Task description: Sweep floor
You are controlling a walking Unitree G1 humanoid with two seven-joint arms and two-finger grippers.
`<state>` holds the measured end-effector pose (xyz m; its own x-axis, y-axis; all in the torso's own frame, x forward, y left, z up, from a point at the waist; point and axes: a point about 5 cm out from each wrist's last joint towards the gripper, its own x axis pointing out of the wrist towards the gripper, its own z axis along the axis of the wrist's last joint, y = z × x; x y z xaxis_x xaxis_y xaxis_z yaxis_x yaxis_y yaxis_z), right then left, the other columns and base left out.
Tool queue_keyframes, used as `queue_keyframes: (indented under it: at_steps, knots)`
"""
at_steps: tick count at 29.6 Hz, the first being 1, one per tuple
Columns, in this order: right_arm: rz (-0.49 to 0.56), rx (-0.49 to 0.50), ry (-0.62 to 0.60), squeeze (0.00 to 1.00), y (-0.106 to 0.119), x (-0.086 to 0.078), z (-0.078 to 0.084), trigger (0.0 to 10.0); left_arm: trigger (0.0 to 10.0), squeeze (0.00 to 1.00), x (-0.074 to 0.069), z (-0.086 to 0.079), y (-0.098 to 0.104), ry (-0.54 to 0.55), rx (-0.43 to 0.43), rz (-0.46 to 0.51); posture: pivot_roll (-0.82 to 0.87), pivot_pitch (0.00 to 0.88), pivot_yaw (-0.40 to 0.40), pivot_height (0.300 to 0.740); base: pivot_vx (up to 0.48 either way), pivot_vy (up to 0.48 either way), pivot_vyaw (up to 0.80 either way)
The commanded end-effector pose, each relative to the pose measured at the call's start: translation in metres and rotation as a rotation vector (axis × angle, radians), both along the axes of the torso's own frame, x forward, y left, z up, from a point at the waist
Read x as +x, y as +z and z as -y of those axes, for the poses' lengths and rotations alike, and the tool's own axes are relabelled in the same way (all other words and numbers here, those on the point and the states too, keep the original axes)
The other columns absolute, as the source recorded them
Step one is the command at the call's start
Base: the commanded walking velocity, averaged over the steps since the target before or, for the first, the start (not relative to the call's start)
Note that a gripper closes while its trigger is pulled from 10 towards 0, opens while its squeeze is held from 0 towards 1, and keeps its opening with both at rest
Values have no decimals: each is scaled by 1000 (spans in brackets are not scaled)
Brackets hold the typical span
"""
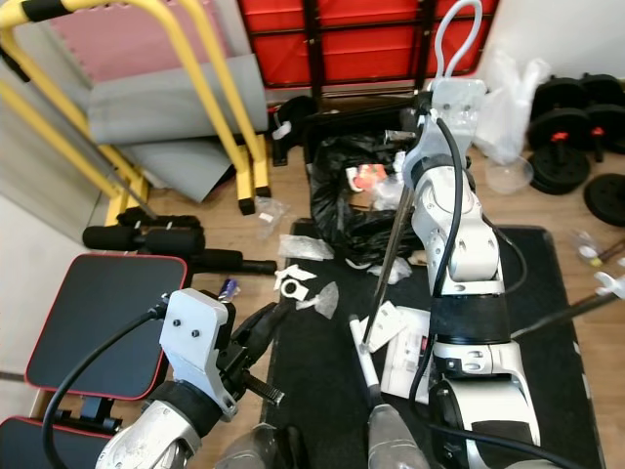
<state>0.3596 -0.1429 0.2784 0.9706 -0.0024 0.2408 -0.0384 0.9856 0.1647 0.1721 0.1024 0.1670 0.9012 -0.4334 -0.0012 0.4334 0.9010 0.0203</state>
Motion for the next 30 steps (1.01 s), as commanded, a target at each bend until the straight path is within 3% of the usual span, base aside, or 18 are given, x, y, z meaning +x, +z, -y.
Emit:
queue_keyframes:
  at_steps: [1, 7, 14, 23, 30]
  knots:
    - [62, 53, 40, 0, 13, -5, -3, 10000, 10000, 0, -2, 0, -5, 3, -2, -29, -124, 222, 10, 740, 0, 0, 0]
    - [120, 56, 25, 0, 23, -5, -1, 10000, 10000, 0, -2, 0, -5, 1, -4, -29, -124, 222, 10, 740, 0, 0, 0]
    - [94, 48, -130, 0, 11, 12, 20, 10000, 10000, 0, -3, 1, -4, 1, -6, -27, -112, 231, 11, 740, 0, 0, 0]
    - [77, 76, -265, 0, 5, 19, 41, 10000, 10000, 0, -5, 0, -3, 3, -4, -28, -99, 245, 16, 740, 0, 0, 0]
    - [47, 74, -323, 0, -6, 22, 48, 10000, 10000, 0, -6, 0, -3, 1, -2, -31, -99, 246, 19, 740, 0, 0, 0]
